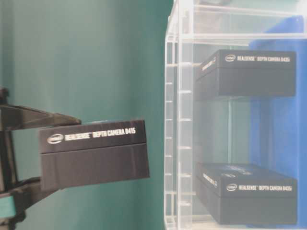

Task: Take the box out of the case with the left arm.
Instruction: 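Lift the middle box up and out of the bin with the left gripper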

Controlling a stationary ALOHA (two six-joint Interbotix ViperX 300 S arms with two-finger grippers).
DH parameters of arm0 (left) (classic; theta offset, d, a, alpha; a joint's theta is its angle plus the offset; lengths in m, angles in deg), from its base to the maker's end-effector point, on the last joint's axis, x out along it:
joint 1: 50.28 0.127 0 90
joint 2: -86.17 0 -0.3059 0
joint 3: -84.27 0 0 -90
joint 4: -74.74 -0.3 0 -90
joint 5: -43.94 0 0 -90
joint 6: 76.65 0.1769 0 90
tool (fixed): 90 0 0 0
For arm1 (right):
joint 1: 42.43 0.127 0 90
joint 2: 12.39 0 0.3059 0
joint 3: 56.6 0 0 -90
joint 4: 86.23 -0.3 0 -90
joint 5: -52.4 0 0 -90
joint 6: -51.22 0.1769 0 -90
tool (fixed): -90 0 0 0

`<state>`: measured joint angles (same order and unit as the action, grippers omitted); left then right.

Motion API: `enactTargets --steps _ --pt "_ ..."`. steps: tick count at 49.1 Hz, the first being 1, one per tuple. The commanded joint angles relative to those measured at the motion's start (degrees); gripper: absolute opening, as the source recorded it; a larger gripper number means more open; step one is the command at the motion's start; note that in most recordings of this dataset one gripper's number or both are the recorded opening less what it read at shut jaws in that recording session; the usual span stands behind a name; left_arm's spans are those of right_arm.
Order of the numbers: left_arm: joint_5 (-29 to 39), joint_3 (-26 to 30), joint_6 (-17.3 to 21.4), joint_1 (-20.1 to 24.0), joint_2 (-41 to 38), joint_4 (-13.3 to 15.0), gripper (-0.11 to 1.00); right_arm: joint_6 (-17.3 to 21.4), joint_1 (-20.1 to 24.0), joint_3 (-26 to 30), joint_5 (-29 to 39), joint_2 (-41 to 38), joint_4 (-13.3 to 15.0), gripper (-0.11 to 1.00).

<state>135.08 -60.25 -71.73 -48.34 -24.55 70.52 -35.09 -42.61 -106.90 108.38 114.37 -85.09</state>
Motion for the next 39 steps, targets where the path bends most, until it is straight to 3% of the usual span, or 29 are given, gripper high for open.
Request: enactTargets --steps 1,13,22,39 --pt "-0.26 1.67 -2.02 -3.34 2.72 -0.26 0.61 0.09 -0.09 1.49 -0.09 -0.09 0.09 -0.01" --pt "-0.26 1.05 -10.46 -10.55 2.55 -0.44 0.61 0.09 -0.09 1.49 -0.18 -0.09 0.09 -0.01" --pt "-0.26 1.05 -14.68 -14.15 2.29 -0.44 0.61 0.09 -0.09 1.49 -0.09 -0.09 0.09 -0.01" --pt "-1.14 -1.49 -16.0 -14.33 2.02 -0.44 0.61 0.09 -0.09 1.49 -0.09 -0.09 0.09 -0.01"
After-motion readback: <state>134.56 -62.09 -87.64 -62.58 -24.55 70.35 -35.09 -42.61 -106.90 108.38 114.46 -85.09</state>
